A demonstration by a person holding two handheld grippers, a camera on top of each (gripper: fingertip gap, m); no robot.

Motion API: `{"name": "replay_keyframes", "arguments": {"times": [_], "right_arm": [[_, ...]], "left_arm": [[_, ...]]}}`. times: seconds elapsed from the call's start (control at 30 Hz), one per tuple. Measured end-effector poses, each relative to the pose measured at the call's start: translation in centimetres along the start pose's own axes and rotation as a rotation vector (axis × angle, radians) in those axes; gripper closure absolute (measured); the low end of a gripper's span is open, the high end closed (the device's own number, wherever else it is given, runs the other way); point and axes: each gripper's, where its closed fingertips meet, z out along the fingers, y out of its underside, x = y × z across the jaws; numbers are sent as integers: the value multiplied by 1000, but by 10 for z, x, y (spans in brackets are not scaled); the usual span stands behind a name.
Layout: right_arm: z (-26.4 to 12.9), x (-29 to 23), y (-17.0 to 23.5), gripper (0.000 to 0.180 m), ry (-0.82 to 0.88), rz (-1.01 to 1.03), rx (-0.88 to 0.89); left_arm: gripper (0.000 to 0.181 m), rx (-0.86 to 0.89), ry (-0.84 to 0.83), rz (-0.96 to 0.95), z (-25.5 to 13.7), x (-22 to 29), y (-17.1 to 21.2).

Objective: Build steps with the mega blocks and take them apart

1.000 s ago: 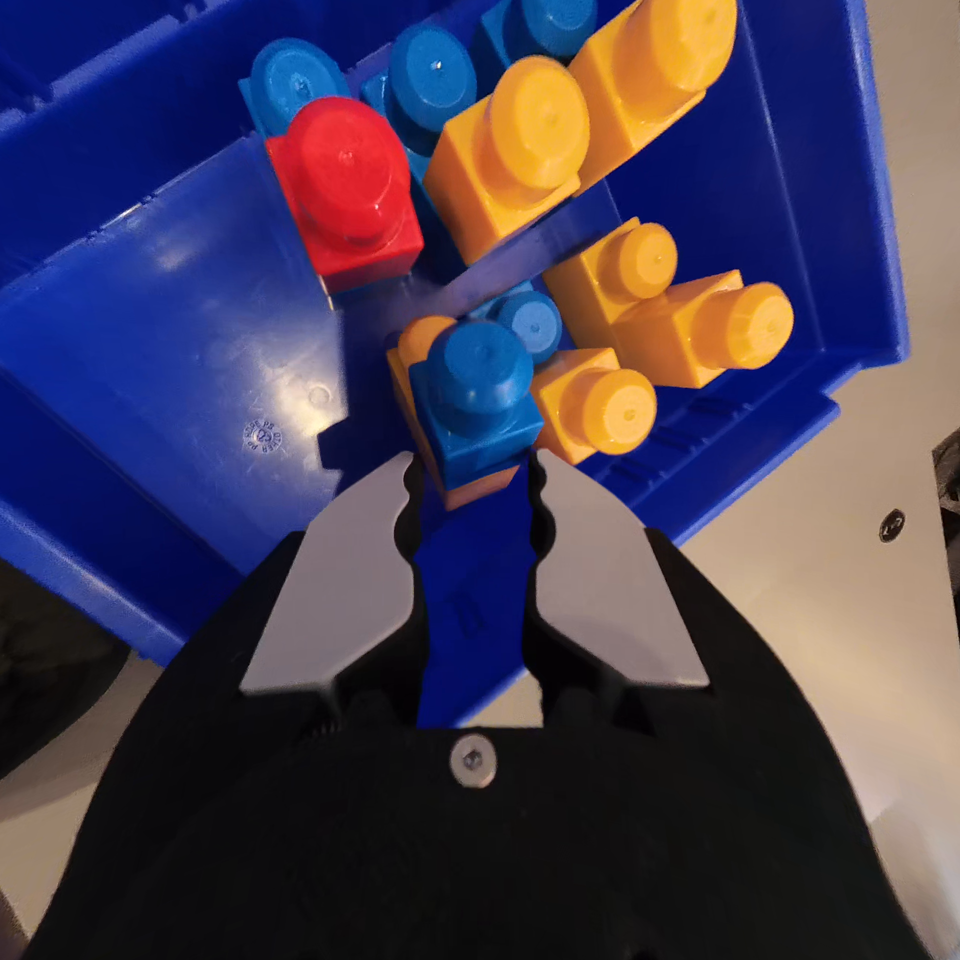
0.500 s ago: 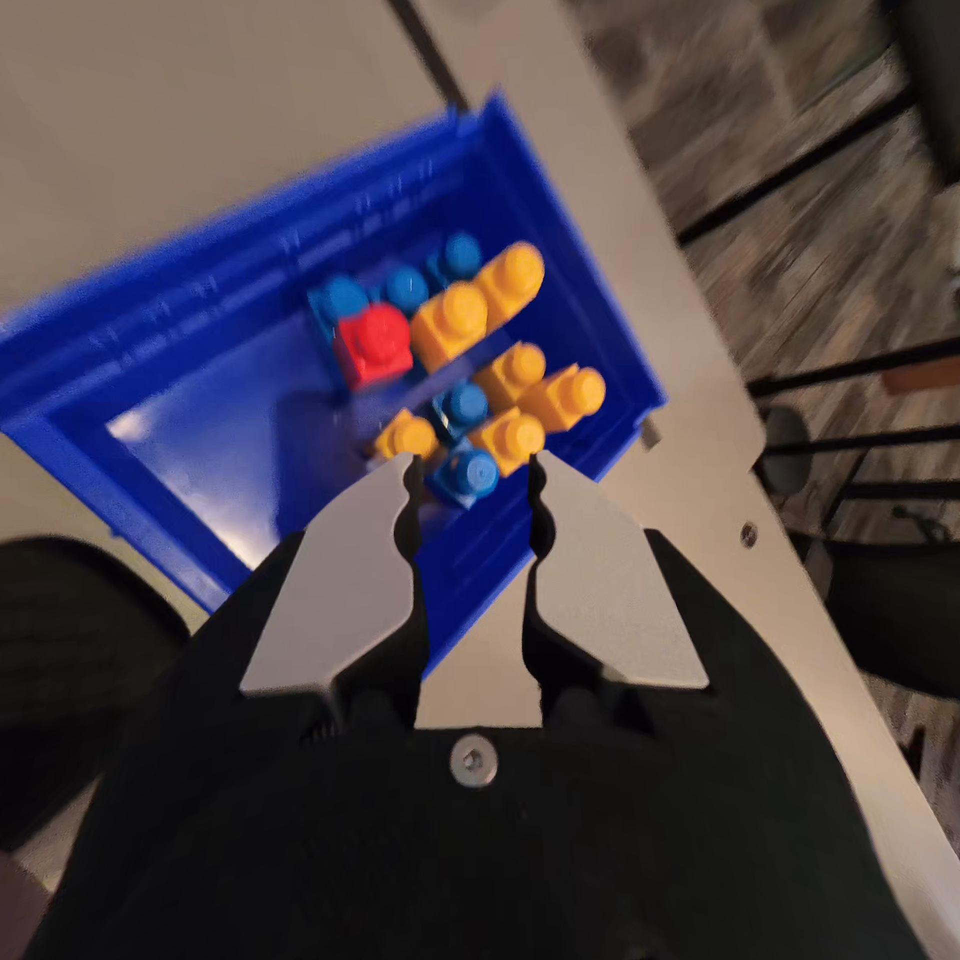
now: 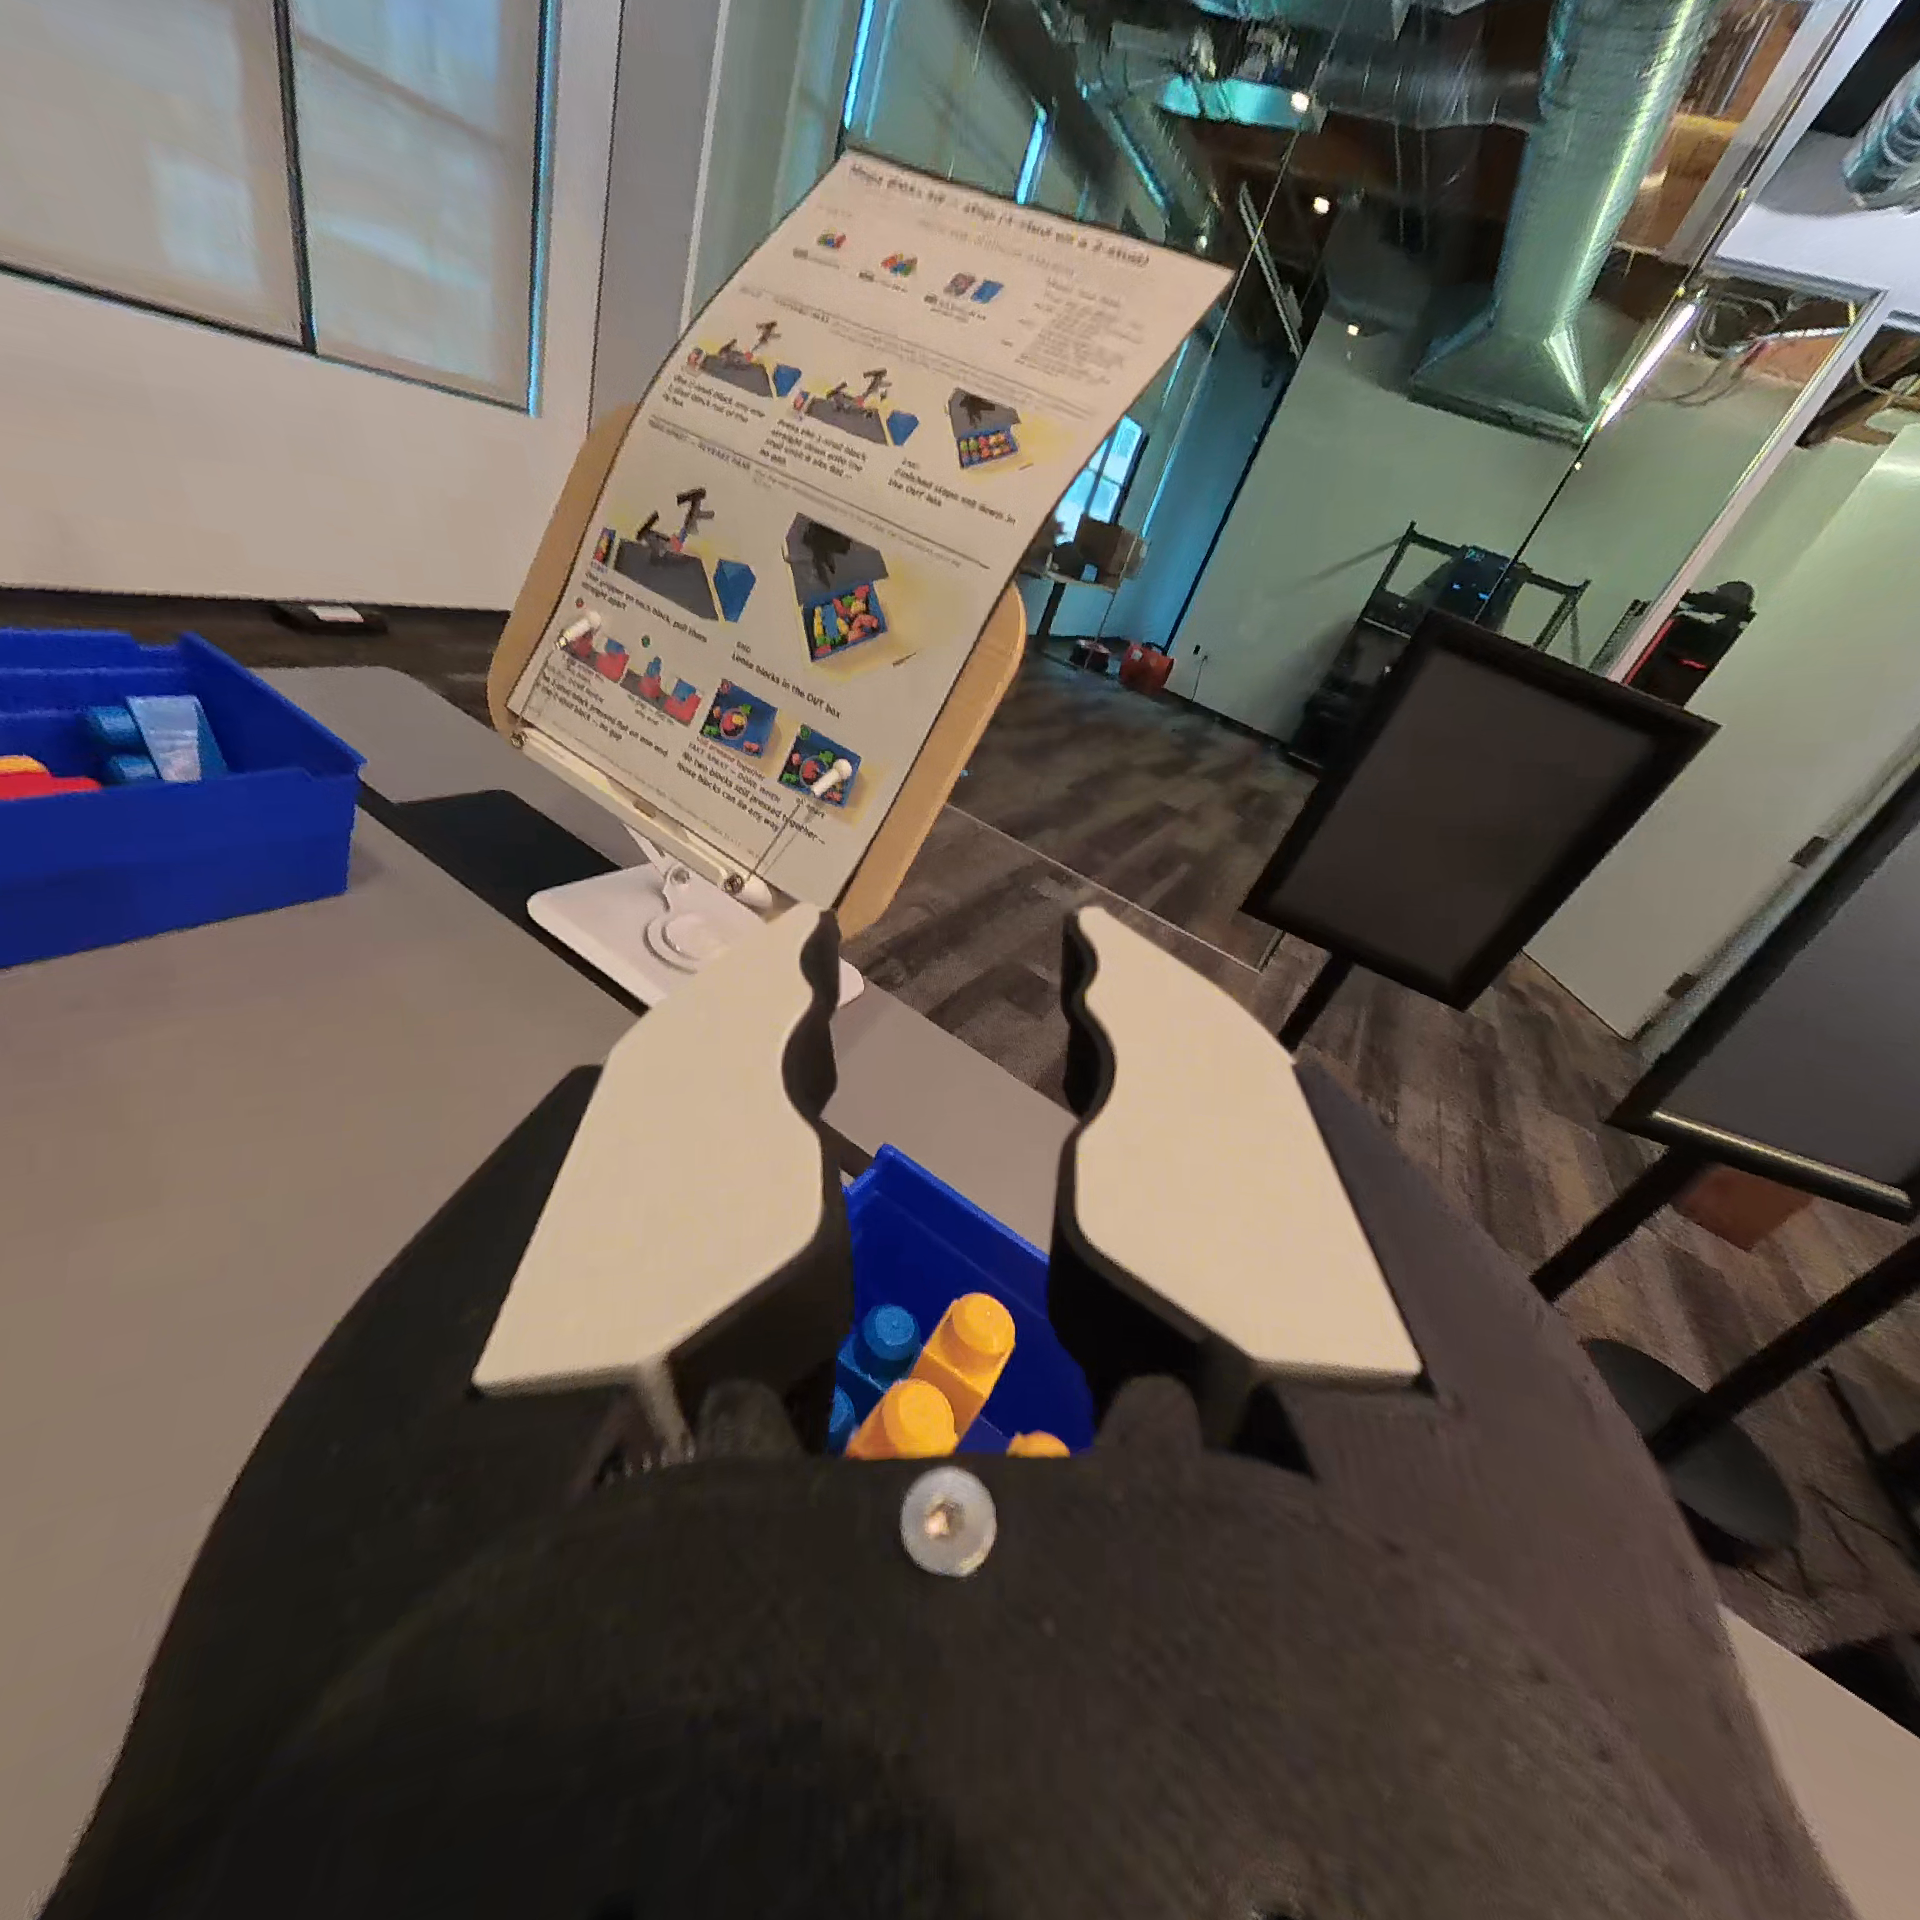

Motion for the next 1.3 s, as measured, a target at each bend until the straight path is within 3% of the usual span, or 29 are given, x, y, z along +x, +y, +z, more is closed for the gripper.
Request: {"name": "replay_keyframes", "arguments": {"times": [0.1, 0.3, 0.4, 0.6, 0.83, 1.1, 1.3], "right_arm": [[3, -2, 8, 135, -16, 0, -36], [6, -4, 19, 134, -51, 11, -75], [9, -5, 26, 134, -59, 17, -95], [21, -7, 46, 134, -67, -2, -172], [35, -16, 74, 133, -100, -27, -281], [38, -25, 83, 134, -134, -70, -325], [31, -21, 72, 134, -128, -59, -291]], "left_arm": [[115, -66, 48, 51, 29, -3, 5], [110, -171, 36, 481, 60, -17, 5], [100, -246, 92, 521, 71, -19, 1], [96, -354, 180, 599, 88, -29, 1], [102, -419, 297, 612, 101, -19, 7], [105, -430, 270, 571, 85, -19, 4], [105, -276, 128, 584, 21, -21, -49]]}}
